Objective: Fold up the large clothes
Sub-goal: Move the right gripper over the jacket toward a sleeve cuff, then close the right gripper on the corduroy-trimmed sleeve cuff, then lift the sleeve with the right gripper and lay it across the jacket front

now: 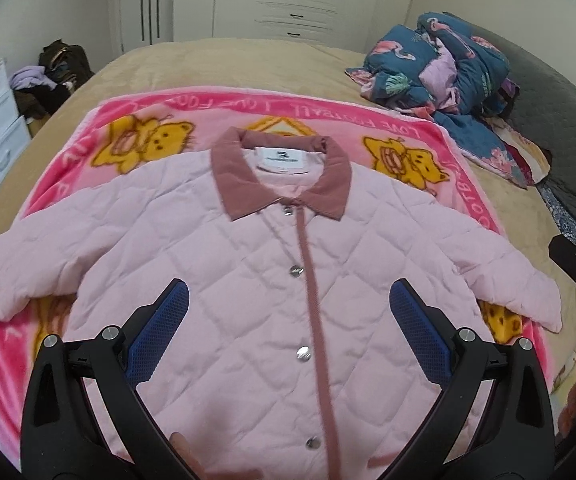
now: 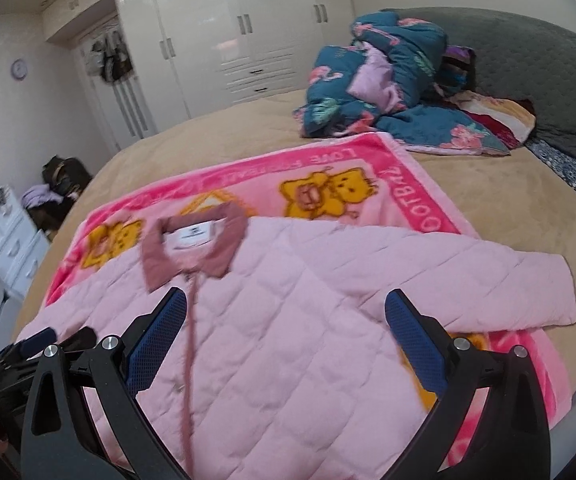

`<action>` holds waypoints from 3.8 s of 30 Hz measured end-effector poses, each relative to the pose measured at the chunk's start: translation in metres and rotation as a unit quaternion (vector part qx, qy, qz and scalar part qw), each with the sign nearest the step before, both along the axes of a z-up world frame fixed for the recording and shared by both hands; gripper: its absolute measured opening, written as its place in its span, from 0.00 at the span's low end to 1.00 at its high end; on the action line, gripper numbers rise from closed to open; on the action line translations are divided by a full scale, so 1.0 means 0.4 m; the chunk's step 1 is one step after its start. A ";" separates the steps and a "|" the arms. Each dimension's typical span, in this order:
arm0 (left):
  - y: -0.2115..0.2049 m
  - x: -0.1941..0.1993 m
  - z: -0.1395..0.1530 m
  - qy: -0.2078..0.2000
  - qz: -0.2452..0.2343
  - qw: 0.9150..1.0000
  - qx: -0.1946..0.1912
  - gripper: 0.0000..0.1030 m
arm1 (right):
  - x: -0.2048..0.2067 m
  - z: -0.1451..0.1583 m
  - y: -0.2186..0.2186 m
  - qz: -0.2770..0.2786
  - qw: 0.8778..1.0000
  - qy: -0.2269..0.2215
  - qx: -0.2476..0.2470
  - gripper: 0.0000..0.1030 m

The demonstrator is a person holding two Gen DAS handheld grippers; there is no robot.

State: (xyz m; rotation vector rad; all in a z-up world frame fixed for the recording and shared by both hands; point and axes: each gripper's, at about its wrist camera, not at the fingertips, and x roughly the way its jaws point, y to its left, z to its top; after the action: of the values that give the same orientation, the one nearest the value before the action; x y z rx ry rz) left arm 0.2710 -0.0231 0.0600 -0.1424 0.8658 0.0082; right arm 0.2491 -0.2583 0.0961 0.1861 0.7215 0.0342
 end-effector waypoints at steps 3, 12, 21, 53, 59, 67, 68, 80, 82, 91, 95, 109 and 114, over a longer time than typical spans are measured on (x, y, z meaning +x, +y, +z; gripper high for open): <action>-0.026 0.041 -0.016 0.005 -0.010 1.000 0.001 0.92 | 0.039 -0.031 -0.052 -0.026 1.000 0.011 0.008 0.96; -0.074 0.154 -0.131 0.049 -0.011 0.999 0.005 0.92 | 0.116 -0.170 -0.251 -0.126 0.989 0.055 0.053 0.96; -0.104 0.213 -0.226 0.080 -0.015 0.997 0.004 0.92 | 0.113 -0.317 -0.478 -0.245 0.960 0.089 0.101 0.96; -0.030 0.266 -0.149 0.056 0.011 0.998 0.028 0.92 | -0.016 -0.433 -0.935 -0.403 0.860 -0.030 0.313 0.24; -0.008 0.241 -0.082 0.037 0.009 0.999 0.025 0.92 | 0.035 -0.237 -0.826 -0.299 0.914 -0.096 0.258 0.22; 0.047 0.204 -0.007 0.014 0.013 1.000 0.020 0.92 | 0.128 -0.009 -0.601 -0.165 0.957 -0.144 0.189 0.21; 0.058 0.200 0.003 0.011 0.014 1.000 0.019 0.92 | 0.139 0.014 -0.564 -0.150 0.961 -0.147 0.178 0.21; 0.197 0.153 0.079 -0.017 0.024 0.999 -0.024 0.92 | 0.217 0.165 -0.205 -0.013 0.979 -0.165 0.117 0.21; 0.217 0.145 0.086 -0.022 0.026 0.999 -0.029 0.92 | 0.220 0.175 -0.159 0.002 0.979 -0.168 0.115 0.21; 0.322 0.116 0.075 -0.020 0.051 0.997 -0.050 0.92 | 0.232 0.150 0.055 0.083 0.976 -0.169 0.110 0.21; 0.362 0.109 0.058 -0.015 0.060 0.996 -0.068 0.92 | 0.234 0.108 0.155 0.114 0.975 -0.164 0.099 0.21; 0.403 0.075 0.024 -0.031 0.051 0.990 -0.124 0.92 | 0.233 -0.156 0.401 0.179 0.975 -0.095 0.087 0.21; 0.398 0.076 -0.025 -0.017 0.044 0.988 -0.148 0.92 | 0.210 -0.256 0.474 0.221 0.971 -0.051 0.074 0.22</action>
State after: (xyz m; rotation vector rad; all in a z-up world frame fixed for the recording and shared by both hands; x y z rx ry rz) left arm 0.3016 0.1361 0.0502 -0.4571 0.8217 -0.0411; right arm 0.3332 -0.0687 -0.0062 0.1622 0.6465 0.5210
